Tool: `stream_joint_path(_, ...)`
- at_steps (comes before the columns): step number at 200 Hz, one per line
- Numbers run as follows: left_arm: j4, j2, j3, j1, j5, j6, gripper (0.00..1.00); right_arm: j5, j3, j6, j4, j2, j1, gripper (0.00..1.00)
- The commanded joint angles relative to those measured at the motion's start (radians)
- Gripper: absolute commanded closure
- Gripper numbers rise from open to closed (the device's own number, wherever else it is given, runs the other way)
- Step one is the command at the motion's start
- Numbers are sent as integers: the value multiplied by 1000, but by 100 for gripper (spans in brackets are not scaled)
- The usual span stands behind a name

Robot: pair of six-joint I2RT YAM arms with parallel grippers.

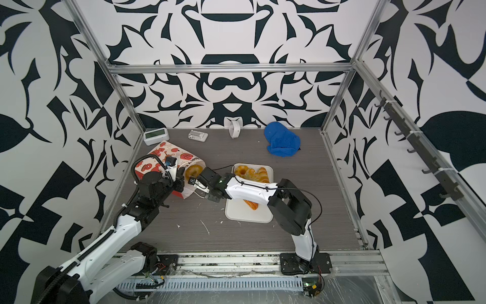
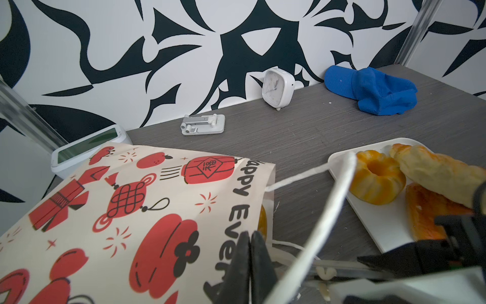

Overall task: Take the fake bread out of the paper bag
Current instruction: 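Carry the ring bread with the tongs toward the white tray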

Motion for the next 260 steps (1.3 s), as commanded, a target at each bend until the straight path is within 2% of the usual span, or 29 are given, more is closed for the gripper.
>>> stream_joint_path(1, 29, -18, -8, 0, -8, -12, 93, 15, 40, 18, 3, -36, 6, 84)
stream_joint_path(94, 43, -14, -11, 0, -13, -15, 93, -56, -26, 38, 50, -140, 5, 100)
stream_joint_path(176, 75, 20, -4, 0, -46, -22, 93, -43, -125, 69, -2, -269, 7, 100)
stream_joint_path(260, 179, 126, 18, -1, -95, -33, 93, -21, -267, 176, -78, -457, 42, 100)
